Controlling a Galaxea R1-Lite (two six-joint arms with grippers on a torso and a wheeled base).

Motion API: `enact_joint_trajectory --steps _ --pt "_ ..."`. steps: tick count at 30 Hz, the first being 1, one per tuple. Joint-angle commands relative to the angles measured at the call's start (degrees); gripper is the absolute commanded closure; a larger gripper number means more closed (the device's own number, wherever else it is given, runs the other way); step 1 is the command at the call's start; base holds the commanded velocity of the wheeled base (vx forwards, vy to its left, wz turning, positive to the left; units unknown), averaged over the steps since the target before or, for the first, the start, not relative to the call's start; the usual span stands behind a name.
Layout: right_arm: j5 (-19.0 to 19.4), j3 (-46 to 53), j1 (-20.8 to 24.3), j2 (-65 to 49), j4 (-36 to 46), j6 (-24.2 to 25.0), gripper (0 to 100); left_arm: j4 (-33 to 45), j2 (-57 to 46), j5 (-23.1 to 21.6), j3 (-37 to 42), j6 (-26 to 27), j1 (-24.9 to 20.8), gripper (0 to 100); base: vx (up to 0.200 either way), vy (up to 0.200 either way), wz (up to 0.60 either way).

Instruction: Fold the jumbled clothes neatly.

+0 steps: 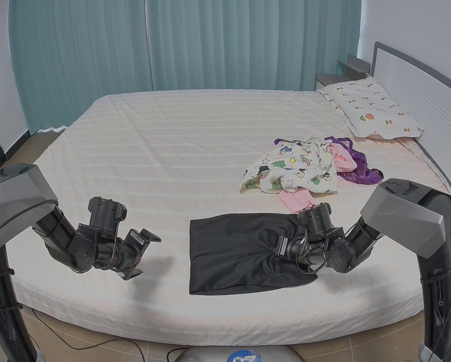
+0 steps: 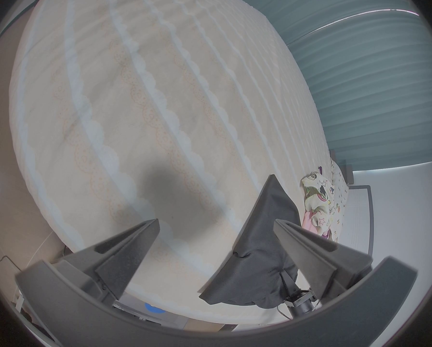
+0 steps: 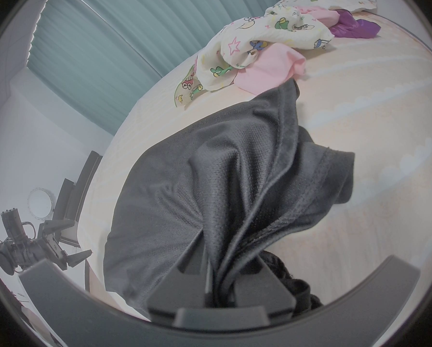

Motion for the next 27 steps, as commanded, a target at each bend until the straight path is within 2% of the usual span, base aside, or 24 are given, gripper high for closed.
enact_joint_trajectory --steps 1,6,11,18,27 --pt "0.04 1.87 -0.51 -2.67 -0.12 0.09 100 -0.02 0.01 -0.06 -0.01 -0.12 0.01 0 0.0 0.0 0.0" --pt "1.88 6.97 -2.18 -7.15 -0.56 0.09 100 -0.02 0.1 0.03 0.07 0.31 0.01 0 0.0 0.0 0.0" --pt "1.97 9.43 -3.68 -8.38 -0.56 0.0 100 -0.02 0.01 0.03 0.07 0.14 0.01 0 0.0 0.0 0.0" --pt "1.97 9.61 -3.33 -8.21 -0.64 0.09 100 -0.02 0.1 0.03 0.16 0.23 0.01 0 0.0 0.0 0.0" --pt "2.41 11.72 -6.05 -10.75 -0.56 0.0 100 -0.02 0.01 -0.06 0.16 0.05 0.01 0 0.0 0.0 0.0"
